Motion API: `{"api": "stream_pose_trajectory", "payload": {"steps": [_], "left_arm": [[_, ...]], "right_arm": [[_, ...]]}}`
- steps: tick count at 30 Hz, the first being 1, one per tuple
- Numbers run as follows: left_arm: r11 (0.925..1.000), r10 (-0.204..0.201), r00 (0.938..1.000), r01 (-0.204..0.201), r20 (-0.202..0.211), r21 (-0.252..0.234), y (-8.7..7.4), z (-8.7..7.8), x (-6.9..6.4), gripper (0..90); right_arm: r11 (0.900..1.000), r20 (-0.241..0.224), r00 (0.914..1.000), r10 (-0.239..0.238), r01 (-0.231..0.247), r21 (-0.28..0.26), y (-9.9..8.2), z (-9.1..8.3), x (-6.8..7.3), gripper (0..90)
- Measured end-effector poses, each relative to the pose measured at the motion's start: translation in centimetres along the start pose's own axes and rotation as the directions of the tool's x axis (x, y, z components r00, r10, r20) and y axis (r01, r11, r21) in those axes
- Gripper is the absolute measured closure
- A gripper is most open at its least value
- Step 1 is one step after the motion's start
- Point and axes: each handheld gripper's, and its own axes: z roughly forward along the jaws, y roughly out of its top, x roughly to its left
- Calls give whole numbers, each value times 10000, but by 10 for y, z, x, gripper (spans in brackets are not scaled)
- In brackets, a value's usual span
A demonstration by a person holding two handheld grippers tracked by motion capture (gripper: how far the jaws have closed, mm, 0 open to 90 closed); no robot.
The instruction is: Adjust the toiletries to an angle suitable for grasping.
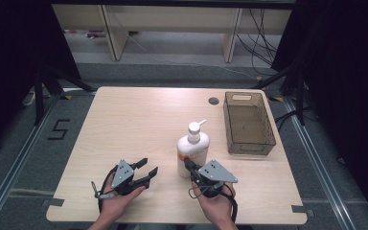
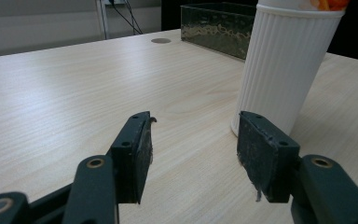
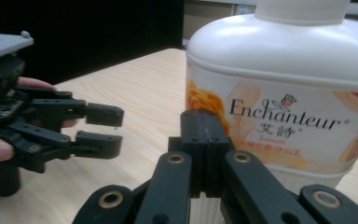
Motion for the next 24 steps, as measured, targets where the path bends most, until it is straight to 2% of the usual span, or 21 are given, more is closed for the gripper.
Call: {"api": "stream_pose_trajectory", "payload": {"steps": [1,2,4,5,6,9,10,11,12,15,17,20,22,23,24], "left_arm": [[10000,1,10000,-1,4,25,0,0,0,445],[10000,-4,10000,4,9,22,0,0,0,445],[10000,16,10000,-16,5,31,0,0,0,445],[10000,17,10000,-17,7,-3,0,0,0,445],[10000,17,10000,-17,7,-3,0,0,0,445],[9999,-2,10000,3,68,-108,-1,0,0,445],[9999,-2,10000,3,70,-112,-1,0,0,445],[9999,-5,10000,6,82,-111,-1,0,1,445],[9999,-8,10000,9,87,-115,0,0,1,445],[9999,-8,9999,9,100,-105,0,0,1,445],[9999,-12,9999,13,111,-108,-1,0,1,445],[10000,19,10000,-19,67,-4,0,-1,1,445],[9999,-21,9999,24,153,-136,-1,0,1,445],[10000,-19,9999,20,122,-96,0,0,1,445],[10000,2,10000,-2,77,27,0,-1,1,445]], "right_arm": [[9994,-49,9994,333,-332,137,0,1,2,900],[9998,-51,9998,180,-180,34,1,2,2,900],[9995,-109,9995,306,-306,-17,1,8,3,900],[10000,69,10000,3,-2,-21,2,8,2,900],[9997,-9,9998,219,-219,76,2,10,4,900],[9996,-71,9996,268,-268,-20,2,13,5,900],[9997,73,9997,250,-250,17,2,14,5,900],[9994,-25,9995,327,-327,-58,2,16,6,900],[9996,27,9996,266,-266,99,2,17,5,900],[9999,82,9998,161,-161,48,3,21,5,900],[9994,189,9994,301,-304,174,3,22,5,900],[9996,264,9993,264,-265,52,3,25,4,900],[9992,343,9987,384,-388,118,2,26,5,900],[9997,407,9989,227,-231,89,2,27,4,900],[9990,338,9986,401,-406,159,1,27,6,900]]}}
